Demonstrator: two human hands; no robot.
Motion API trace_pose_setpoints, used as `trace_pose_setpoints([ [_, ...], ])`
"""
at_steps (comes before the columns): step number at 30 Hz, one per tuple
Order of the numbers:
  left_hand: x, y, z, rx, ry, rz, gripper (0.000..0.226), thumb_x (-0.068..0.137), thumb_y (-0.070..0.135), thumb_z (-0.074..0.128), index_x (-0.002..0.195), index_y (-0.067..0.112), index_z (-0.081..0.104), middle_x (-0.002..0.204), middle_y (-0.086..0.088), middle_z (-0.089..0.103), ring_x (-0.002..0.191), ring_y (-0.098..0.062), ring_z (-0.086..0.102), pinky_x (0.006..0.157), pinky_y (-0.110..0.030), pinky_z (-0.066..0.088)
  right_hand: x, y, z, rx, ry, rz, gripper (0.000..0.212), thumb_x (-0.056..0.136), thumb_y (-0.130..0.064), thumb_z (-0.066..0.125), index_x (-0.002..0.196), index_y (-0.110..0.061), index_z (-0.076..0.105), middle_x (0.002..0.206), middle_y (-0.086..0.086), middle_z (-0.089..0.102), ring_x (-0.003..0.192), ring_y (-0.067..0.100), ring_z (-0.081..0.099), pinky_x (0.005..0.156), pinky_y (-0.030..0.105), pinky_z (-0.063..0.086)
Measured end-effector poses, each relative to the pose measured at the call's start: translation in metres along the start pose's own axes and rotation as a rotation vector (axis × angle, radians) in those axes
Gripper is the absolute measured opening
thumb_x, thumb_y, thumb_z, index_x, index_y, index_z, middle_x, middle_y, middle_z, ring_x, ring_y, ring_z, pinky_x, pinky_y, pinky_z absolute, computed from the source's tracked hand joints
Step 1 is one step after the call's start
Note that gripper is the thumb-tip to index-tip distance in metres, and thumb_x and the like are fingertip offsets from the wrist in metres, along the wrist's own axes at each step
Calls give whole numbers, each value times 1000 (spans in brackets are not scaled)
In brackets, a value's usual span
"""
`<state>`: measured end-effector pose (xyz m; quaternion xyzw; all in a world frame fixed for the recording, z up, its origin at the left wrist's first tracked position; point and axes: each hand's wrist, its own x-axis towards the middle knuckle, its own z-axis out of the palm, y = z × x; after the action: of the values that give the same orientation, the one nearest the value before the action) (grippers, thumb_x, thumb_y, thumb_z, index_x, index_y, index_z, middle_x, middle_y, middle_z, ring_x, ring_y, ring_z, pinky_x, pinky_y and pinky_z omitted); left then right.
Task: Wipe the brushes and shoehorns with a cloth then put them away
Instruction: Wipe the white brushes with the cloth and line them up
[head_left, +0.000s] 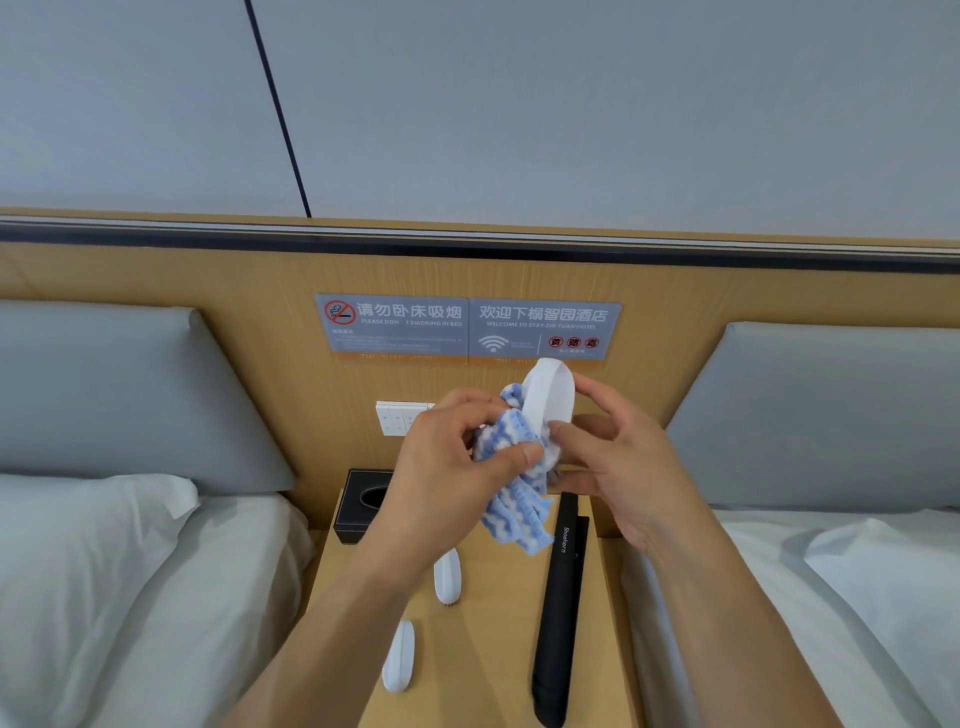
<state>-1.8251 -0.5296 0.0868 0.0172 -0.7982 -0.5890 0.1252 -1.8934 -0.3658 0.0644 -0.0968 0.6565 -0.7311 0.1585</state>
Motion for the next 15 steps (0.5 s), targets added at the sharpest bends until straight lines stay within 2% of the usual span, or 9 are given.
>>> trace_pose_setpoints([
  [4, 5, 3, -5, -36, -3, -70, 7, 83, 17, 76, 87, 12, 75, 101, 4, 67, 83, -17, 69, 77, -44, 58, -1, -1, 4, -169, 28, -148, 52, 88, -6, 70, 121, -46, 64, 105, -6, 72, 99, 24, 71, 67, 41, 63],
  [8, 10, 7, -13, -77, -18, -128, 12, 83, 19, 77, 88, 9, 74, 102, -1, 68, 85, -26, 70, 78, -54, 57, -3, -3, 8, -316, 18, -263, 58, 86, -3, 71, 127, -43, 62, 108, -18, 70, 103, 12, 69, 73, 36, 63],
  [11, 14, 10, -17, -97, -21, -153, 12, 82, 20, 77, 88, 10, 75, 100, -3, 70, 84, -25, 72, 77, -52, 59, -6, -8, 10, -374, 15, -311, 65, 86, -1, 72, 123, -52, 59, 110, -25, 68, 100, 8, 71, 80, 30, 61],
  [15, 15, 11, -19, -166, -5, -178, 9, 82, 20, 77, 87, 12, 75, 95, -3, 72, 79, -22, 73, 70, -39, 61, -5, -9, 9, -437, 9, -334, 61, 86, -2, 72, 133, -40, 60, 117, -14, 68, 103, 11, 70, 86, 37, 60],
])
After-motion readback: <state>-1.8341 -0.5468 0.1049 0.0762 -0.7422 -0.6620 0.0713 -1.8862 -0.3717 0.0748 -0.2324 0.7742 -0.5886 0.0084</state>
